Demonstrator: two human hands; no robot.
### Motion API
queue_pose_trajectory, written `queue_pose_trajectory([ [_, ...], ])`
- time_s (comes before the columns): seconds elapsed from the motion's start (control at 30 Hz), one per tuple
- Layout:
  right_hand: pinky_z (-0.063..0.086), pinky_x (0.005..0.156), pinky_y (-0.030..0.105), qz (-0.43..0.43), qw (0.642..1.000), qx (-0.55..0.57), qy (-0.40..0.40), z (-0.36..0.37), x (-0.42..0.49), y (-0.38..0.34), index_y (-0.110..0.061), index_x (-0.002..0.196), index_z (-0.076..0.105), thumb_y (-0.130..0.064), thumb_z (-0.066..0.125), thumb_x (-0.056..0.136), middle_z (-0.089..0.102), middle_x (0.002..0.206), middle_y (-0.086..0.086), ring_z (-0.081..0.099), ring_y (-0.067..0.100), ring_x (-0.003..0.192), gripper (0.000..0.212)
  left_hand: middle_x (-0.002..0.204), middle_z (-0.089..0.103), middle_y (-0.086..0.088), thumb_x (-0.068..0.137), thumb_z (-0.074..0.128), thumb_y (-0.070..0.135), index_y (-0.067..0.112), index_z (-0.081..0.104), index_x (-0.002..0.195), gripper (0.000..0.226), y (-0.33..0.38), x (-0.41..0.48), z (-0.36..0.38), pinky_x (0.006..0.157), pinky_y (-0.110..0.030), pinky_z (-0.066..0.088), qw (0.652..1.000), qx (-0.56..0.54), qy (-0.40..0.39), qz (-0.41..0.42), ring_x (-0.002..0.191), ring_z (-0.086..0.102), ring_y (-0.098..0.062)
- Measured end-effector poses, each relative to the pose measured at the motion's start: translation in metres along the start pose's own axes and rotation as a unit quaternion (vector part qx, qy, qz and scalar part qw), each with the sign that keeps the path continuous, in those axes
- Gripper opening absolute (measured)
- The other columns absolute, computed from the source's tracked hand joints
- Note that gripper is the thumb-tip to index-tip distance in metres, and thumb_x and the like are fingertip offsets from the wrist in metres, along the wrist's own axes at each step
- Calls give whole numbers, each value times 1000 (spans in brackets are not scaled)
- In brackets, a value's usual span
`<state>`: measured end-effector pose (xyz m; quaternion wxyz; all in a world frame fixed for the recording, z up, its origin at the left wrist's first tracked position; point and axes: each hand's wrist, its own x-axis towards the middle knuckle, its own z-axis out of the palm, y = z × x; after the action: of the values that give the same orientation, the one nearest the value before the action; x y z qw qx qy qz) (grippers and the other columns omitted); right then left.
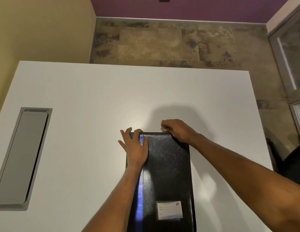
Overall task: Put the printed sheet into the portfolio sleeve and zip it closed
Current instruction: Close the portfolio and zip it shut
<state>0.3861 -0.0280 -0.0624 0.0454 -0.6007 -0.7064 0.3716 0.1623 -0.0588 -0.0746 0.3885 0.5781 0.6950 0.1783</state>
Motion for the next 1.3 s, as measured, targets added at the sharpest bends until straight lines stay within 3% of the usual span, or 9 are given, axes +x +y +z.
queue_pose_trajectory([
  [0.17,53,85,40,6,998,-44,-45,-10,-2,9,-28,101,71,-22,55,100,70,102,-8,62,18,95,17,159,35,-8,99,58,24,27,62,120,21,4,2,6,128,-61,-5,1000,11,21,-12,162,3,-33],
  [0.33,55,84,42,-22,996,-57,-67,-14,10,2,-27,103,75,-18,58,99,66,105,-7,62,17,95,20,160,34,-9,100,57,25,28,62,120,20,3,2,3,128,-62,-5,1000,4,14,-11,162,3,-32],
  [0.43,53,83,37,-45,994,-42,-92,-22,17,-1,-27,115,79,-16,63,101,66,107,-6,64,17,96,23,160,34,-7,101,57,26,28,62,119,19,5,3,1,128,-60,-7,1000,-2,8,-18,162,3,-30],
  [0.6,56,88,32,-35,988,-30,-146,-29,18,3,-23,115,80,-11,65,99,72,111,-1,66,14,99,25,160,34,-5,101,57,24,30,62,111,14,5,0,1,128,-61,-8,1000,-14,13,-12,161,12,-27],
  [0.77,48,73,23,-43,981,-34,-184,-28,15,4,-16,108,80,-11,77,91,70,99,-3,63,14,86,18,162,36,-3,101,59,22,31,63,109,13,4,-9,9,128,-60,-9,1000,5,19,5,162,8,-24],
  [0.87,44,70,23,-50,984,-63,-159,-21,12,3,-20,101,79,-16,77,91,63,93,-11,57,7,83,10,162,37,-2,100,60,22,32,63,108,13,1,-10,10,128,-59,-9,1000,11,20,13,163,7,-23],
  [0.97,50,75,32,-48,988,-77,-123,-15,6,0,-22,93,76,-21,75,92,65,95,-11,60,11,86,2,161,38,-1,100,61,23,33,63,107,13,0,-9,9,129,-56,-11,1000,1,23,11,163,9,-23],
  [1.07,55,80,38,-63,985,-125,-103,-12,-1,0,-24,91,76,-22,69,94,64,97,-11,63,13,86,7,161,37,-1,100,60,23,33,63,107,12,-2,-10,7,129,-55,-11,1000,5,22,13,162,8,-23],
  [1.3,54,77,37,-104,973,-202,-47,-8,-29,15,-28,95,71,-17,64,91,61,95,-10,58,12,87,14,159,38,-2,98,61,19,36,59,100,17,1,-10,5,129,-57,-8,1000,-14,23,-5,162,9,-22],
])
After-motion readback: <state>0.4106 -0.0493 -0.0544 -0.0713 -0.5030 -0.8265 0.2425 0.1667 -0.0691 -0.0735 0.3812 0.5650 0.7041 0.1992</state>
